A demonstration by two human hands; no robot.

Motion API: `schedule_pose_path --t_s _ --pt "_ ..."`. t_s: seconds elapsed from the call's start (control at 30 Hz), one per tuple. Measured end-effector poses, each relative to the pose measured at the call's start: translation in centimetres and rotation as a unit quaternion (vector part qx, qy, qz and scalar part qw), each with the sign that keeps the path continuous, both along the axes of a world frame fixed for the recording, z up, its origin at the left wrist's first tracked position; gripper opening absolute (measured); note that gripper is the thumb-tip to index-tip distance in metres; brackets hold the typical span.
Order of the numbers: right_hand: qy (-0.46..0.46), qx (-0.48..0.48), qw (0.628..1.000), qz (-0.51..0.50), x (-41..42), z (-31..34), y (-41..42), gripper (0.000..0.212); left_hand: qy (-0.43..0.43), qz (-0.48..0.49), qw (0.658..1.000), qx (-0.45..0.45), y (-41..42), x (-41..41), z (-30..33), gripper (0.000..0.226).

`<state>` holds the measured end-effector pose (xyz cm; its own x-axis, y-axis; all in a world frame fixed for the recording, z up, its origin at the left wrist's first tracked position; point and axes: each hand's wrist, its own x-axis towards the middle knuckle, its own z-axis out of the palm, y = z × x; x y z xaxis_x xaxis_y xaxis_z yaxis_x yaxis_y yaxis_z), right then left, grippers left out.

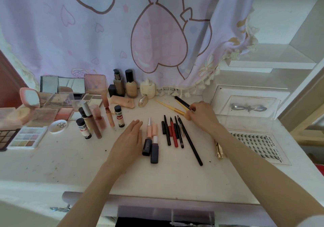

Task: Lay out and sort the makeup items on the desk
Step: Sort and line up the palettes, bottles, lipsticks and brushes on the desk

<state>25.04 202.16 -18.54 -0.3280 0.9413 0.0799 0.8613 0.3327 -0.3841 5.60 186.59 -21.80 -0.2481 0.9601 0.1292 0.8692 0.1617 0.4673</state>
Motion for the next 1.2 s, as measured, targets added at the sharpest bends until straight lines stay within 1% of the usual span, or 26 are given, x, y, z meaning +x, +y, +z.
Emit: schedule_pose_path --t_s 0.07,0.17,0.37,0.57,0.73,0.8,0.9,1.0,1.07,1.13,1.2 --pt "-0.040 -0.004 0.999 0.000 -0.7 -0.3 0.5 0.036 -0.013 0.014 1.000 0.000 -0.7 -0.3 -0.5 0.047" --pt "-0.081 -0.009 0.997 0.005 -1.5 -0.9 0.9 0.043 -0.009 0.013 1.000 0.011 -0.7 -0.6 -1.1 0.051" --pt "-0.108 -0.001 0.994 0.024 -2.2 -1.3 1.6 0.026 0.013 -0.006 0.998 0.058 -0.3 -0.8 -1.9 0.050" --pt "-0.177 -0.026 0.983 0.036 -3.1 -0.9 2.0 0.025 0.028 -0.012 0.997 0.068 -0.2 -1.1 -2.4 0.049" --pt "-0.211 -0.044 0.976 0.016 -3.4 -1.1 2.0 0.027 0.036 -0.014 0.997 0.066 -0.2 -1.1 -2.5 0.049" --pt "-0.216 -0.051 0.975 0.006 -3.5 -1.2 1.8 0.030 0.026 -0.015 0.997 0.066 -0.3 -1.1 -2.3 0.049" --pt "-0.196 -0.050 0.979 -0.003 -3.6 -0.8 1.2 0.031 0.002 -0.018 0.998 0.066 -0.5 -1.1 -2.0 0.047" --pt "-0.158 -0.031 0.987 0.017 -3.2 0.9 0.8 0.028 -0.038 -0.019 0.994 0.105 -0.8 -0.9 -1.1 0.042" --pt "-0.129 -0.022 0.991 0.041 -2.9 2.6 0.3 0.027 -0.008 -0.031 0.985 0.170 -0.5 -0.6 -0.1 0.044" --pt "-0.116 -0.007 0.990 0.075 -2.6 3.9 -0.7 0.028 0.051 -0.064 0.968 0.236 0.6 0.1 1.6 0.053" --pt "-0.114 0.014 0.986 0.121 -2.3 4.8 -2.1 0.030 0.121 -0.077 0.957 0.250 2.2 1.2 3.6 0.065"
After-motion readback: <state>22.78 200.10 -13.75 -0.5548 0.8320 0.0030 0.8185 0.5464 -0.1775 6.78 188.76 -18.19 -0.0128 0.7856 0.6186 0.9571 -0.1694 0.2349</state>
